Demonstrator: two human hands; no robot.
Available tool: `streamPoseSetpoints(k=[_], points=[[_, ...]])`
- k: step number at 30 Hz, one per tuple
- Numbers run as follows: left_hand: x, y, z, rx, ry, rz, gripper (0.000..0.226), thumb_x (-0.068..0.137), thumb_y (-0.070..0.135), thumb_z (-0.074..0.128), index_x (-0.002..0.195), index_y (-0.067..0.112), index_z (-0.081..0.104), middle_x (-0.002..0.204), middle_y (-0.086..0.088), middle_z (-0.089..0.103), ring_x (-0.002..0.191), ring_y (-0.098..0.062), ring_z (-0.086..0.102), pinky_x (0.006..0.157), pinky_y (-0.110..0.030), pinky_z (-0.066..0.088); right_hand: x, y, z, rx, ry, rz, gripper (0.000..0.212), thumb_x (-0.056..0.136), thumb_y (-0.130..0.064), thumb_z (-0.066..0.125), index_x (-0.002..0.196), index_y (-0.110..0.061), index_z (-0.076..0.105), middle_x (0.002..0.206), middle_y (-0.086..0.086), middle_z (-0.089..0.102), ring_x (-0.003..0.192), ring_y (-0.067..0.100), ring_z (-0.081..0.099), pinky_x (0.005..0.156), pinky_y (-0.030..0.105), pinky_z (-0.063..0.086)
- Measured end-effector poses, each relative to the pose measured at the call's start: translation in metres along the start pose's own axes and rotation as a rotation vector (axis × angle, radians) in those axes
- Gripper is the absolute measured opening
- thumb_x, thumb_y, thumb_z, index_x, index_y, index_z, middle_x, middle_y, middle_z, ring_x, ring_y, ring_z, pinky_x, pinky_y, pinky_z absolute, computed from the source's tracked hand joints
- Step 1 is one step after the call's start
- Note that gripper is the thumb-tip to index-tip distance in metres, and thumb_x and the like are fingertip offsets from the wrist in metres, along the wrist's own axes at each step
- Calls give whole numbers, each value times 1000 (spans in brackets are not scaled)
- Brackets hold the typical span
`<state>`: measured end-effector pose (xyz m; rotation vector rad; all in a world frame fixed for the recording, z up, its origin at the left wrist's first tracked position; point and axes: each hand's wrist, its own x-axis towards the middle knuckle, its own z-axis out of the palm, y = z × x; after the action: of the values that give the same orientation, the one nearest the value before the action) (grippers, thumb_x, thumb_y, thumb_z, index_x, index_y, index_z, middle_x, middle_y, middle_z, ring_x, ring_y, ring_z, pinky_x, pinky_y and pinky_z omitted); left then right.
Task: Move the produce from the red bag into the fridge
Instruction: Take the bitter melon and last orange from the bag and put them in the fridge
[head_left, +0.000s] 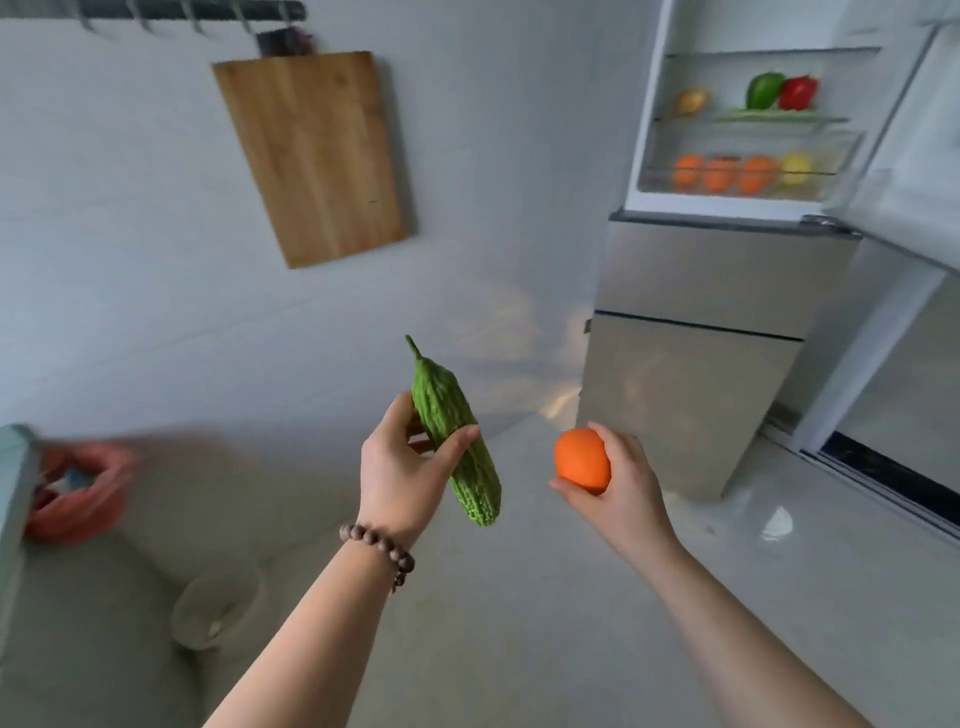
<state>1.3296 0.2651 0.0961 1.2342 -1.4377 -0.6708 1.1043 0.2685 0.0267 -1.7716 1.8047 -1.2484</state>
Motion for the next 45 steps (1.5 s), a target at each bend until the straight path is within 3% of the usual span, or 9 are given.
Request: streamPoseSetpoints(k=[7, 11, 15, 21, 26, 30, 36, 40, 45], points=[[97, -8, 100, -79, -152, 85, 34, 72, 32, 78, 100, 27, 59, 88, 17, 69, 84, -6, 67, 76, -34, 57, 84, 59, -34, -62, 114, 85, 80, 66, -38, 81, 134, -22, 40, 129, -1, 42, 101, 9, 44, 83, 23, 37], [160, -15, 155, -198, -184, 70, 52, 68, 31, 80, 110, 23, 52, 92, 10, 69, 82, -5, 68, 70, -26, 56, 143, 94, -43, -97, 172, 115, 80, 67, -35, 81, 135, -22, 40, 130, 1, 42, 103, 12, 45, 84, 24, 37], [233, -18, 207, -276, -248, 104, 39, 70, 26, 80, 100, 23, 56, 91, 7, 70, 81, -5, 68, 66, -18, 54, 219, 120, -53, -135, 263, 152, 80, 67, -35, 81, 135, -21, 41, 132, 2, 42, 109, 20, 49, 87, 28, 41], [355, -4, 280, -355, -387, 183, 36, 73, 21, 79, 101, 28, 58, 90, 4, 71, 83, -15, 69, 73, -38, 57, 335, 141, -84, -179, 421, 163, 81, 65, -37, 82, 134, -24, 41, 132, 2, 42, 103, 15, 46, 84, 28, 40], [445, 26, 343, -372, -468, 363, 36, 74, 22, 77, 105, 28, 59, 89, 11, 69, 87, -8, 66, 79, -23, 52, 401, 163, -111, -224, 496, 173, 82, 65, -41, 81, 134, -30, 38, 129, -2, 42, 98, 14, 48, 81, 28, 42], [504, 58, 395, -375, -536, 502, 38, 77, 22, 75, 111, 23, 58, 94, 13, 66, 90, -7, 63, 74, -20, 51, 456, 179, -137, -275, 516, 132, 78, 65, -38, 81, 131, -25, 42, 126, -3, 43, 100, 16, 50, 79, 27, 42], [572, 124, 479, -216, -500, 881, 47, 76, 30, 74, 119, 23, 56, 106, 5, 62, 97, -9, 57, 85, -27, 48, 547, 216, -183, -343, 552, 38, 77, 65, -40, 81, 130, -27, 43, 125, -8, 41, 99, 6, 43, 77, 15, 35], [605, 165, 538, -72, -470, 1103, 52, 75, 32, 72, 124, 21, 56, 105, -1, 59, 95, -7, 52, 87, -18, 42, 605, 248, -222, -367, 562, -8, 77, 66, -41, 79, 131, -27, 41, 128, -5, 42, 102, 7, 43, 81, 23, 38], [646, 187, 622, 233, -485, 1210, 55, 78, 34, 69, 130, 25, 52, 107, -4, 54, 102, -23, 53, 89, -40, 45, 661, 287, -268, -325, 558, -33, 76, 67, -39, 79, 132, -28, 41, 129, -5, 42, 106, 16, 50, 83, 27, 41]])
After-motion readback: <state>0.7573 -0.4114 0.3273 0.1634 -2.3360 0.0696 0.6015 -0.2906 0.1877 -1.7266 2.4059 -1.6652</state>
